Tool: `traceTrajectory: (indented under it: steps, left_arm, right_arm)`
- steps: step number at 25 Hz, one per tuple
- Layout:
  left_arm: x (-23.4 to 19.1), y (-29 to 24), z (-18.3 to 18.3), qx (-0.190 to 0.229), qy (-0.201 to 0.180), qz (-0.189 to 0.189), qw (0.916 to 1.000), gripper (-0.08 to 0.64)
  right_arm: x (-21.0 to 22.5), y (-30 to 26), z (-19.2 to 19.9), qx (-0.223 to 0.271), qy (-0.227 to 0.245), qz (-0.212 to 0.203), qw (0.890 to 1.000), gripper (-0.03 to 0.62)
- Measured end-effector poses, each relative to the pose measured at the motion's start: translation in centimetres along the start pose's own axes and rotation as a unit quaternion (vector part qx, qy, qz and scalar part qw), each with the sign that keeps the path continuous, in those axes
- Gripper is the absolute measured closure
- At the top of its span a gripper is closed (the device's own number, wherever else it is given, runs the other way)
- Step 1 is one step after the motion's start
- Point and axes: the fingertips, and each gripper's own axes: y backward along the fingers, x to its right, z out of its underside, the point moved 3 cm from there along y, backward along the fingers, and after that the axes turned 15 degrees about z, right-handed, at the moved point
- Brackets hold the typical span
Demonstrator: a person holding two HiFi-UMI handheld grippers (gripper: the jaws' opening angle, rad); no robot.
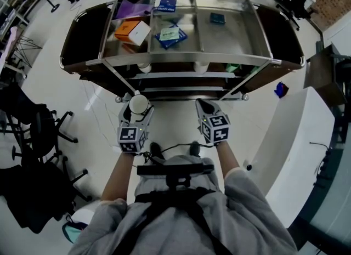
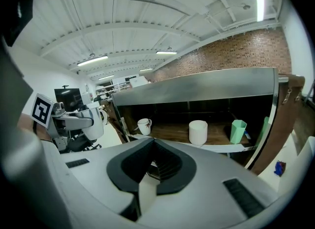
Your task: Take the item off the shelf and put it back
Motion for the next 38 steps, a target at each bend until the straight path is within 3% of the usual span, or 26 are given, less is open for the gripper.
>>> traceTrajectory:
  steps: [20,38]
  left_arm:
    - [0.3,-2.2,0.0,-0.001,0.003,0.015,0.9999,0.163]
    - [-0.9,-11.8,0.1,-0.028,-0.029,0.05,0.9979,0.163]
  right_arm:
    - [0.3,-0.1,-0.1,-0.001,0.004,0.003,1.0,0.583]
    - [-0.8,-3.7,-0.8,-0.009,0.005,-0.019,1.0,0.583]
